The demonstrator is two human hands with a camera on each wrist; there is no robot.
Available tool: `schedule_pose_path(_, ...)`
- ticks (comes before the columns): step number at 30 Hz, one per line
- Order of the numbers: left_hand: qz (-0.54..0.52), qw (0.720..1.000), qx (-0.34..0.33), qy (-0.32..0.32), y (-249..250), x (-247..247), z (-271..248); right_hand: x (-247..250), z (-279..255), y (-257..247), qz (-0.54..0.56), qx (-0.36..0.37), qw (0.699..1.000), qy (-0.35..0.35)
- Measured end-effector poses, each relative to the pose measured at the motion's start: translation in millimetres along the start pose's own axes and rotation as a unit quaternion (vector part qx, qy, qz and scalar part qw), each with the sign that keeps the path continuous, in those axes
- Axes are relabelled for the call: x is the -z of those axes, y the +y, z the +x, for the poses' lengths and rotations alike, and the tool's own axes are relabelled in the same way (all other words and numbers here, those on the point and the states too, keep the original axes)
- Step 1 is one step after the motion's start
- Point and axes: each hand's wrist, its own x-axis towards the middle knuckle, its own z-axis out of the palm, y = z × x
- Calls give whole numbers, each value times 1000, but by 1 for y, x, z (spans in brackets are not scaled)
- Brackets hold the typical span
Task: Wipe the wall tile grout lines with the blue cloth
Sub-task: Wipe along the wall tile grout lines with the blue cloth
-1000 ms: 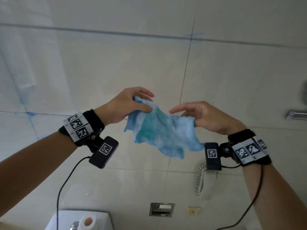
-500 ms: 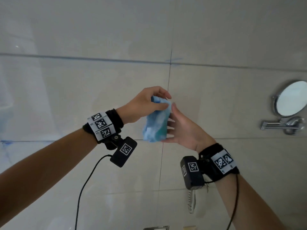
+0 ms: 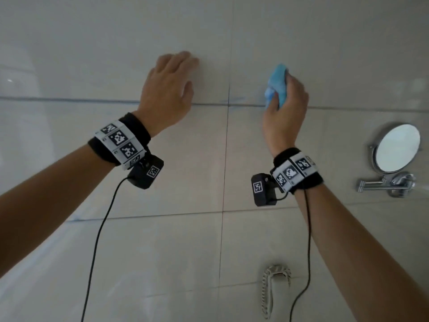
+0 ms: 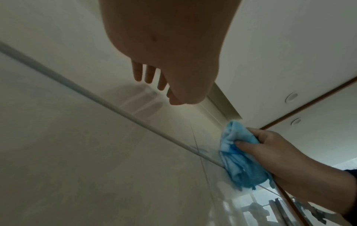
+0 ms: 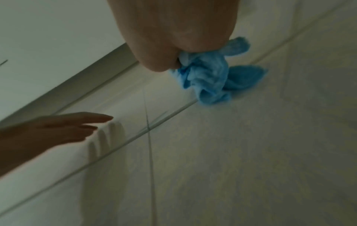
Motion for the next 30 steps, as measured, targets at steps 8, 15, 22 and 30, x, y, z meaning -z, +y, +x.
schedule_pose_path(8, 94, 994, 14, -52, -17, 6, 18, -51, -54, 12, -125, 166, 978, -34)
schedule_pose_path(15, 86, 994, 11, -67, -10, 6, 19, -22, -9, 47, -170, 267, 945, -87)
schedule_pose_path(22, 89, 993, 10, -71, -8, 3, 17, -32, -50, 18, -102, 261, 951, -131)
schedule_pose_path(30, 90, 994, -8, -65, -7, 8, 16, -48, -11, -12, -89, 230, 965, -87)
